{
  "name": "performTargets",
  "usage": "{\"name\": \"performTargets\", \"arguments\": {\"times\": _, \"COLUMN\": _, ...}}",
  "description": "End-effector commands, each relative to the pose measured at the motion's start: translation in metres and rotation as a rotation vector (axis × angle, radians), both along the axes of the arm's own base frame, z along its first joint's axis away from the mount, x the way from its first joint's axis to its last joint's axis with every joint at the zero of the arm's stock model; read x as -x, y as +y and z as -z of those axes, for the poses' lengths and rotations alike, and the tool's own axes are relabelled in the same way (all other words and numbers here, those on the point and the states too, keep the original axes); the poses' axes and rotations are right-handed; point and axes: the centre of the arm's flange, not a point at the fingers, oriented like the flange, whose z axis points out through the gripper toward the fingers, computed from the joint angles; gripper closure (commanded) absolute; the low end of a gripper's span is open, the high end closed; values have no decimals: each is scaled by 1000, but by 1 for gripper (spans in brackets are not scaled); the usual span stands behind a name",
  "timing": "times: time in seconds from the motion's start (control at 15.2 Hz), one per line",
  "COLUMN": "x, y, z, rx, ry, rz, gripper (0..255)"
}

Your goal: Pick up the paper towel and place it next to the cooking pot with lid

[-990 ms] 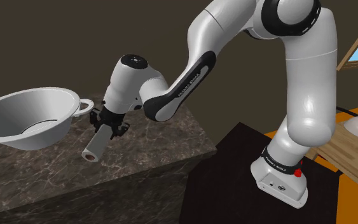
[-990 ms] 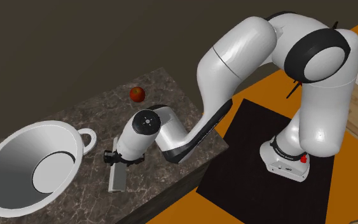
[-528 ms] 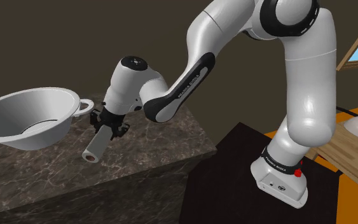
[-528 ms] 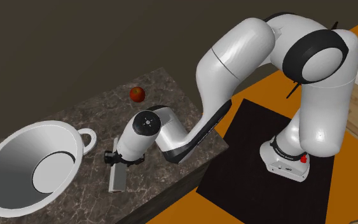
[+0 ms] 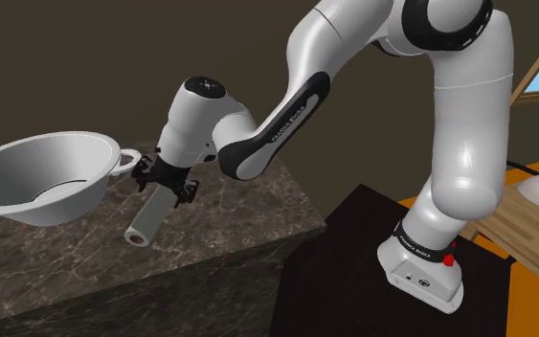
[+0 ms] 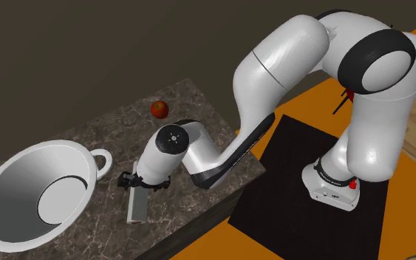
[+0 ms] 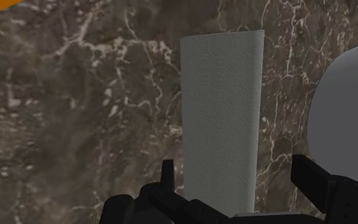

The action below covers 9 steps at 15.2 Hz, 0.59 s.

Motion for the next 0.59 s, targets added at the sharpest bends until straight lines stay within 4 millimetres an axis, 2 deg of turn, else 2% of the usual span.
{"name": "performTargets", "arguments": {"times": 0.0, "x": 9, "y": -7, "z": -20, "rx": 0, "ry": 0, "rz": 0, "gripper": 0}}
{"name": "performTargets", "arguments": {"times": 0.07, "x": 13, "y": -9, "z": -30, "rx": 0, "ry": 0, "rz": 0, "gripper": 0}}
{"name": "performTargets", "arguments": {"times": 0.53, "x": 13, "y": -9, "z": -30, "rx": 0, "ry": 0, "rz": 0, "gripper": 0}}
